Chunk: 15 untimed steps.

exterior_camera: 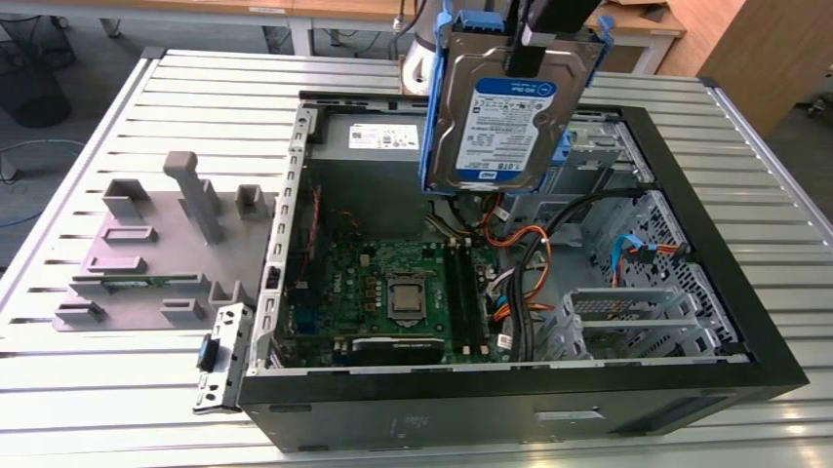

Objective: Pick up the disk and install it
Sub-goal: 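Pick up the disk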

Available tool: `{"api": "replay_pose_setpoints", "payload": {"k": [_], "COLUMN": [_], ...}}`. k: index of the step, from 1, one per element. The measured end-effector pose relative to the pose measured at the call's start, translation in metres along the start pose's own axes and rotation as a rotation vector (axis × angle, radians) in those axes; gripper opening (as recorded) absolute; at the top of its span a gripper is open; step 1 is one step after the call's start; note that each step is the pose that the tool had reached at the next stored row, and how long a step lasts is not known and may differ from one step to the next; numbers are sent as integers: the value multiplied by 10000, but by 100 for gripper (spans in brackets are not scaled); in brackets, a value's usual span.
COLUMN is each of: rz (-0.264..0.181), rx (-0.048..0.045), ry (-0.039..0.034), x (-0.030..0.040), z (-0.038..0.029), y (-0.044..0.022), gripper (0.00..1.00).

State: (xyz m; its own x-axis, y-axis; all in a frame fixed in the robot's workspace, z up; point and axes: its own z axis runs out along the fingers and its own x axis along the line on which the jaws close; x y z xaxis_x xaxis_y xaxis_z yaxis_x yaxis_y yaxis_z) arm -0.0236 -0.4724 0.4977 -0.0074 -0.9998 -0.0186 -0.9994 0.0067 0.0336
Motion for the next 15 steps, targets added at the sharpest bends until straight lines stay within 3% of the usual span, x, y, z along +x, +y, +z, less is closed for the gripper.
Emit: {"api": "replay_pose_setpoints", "payload": {"k": [15], "rz": [31], "rx": [1], "ry": [-1], "x": [471], "z": [-1], "y": [-3], "gripper": [35]}}
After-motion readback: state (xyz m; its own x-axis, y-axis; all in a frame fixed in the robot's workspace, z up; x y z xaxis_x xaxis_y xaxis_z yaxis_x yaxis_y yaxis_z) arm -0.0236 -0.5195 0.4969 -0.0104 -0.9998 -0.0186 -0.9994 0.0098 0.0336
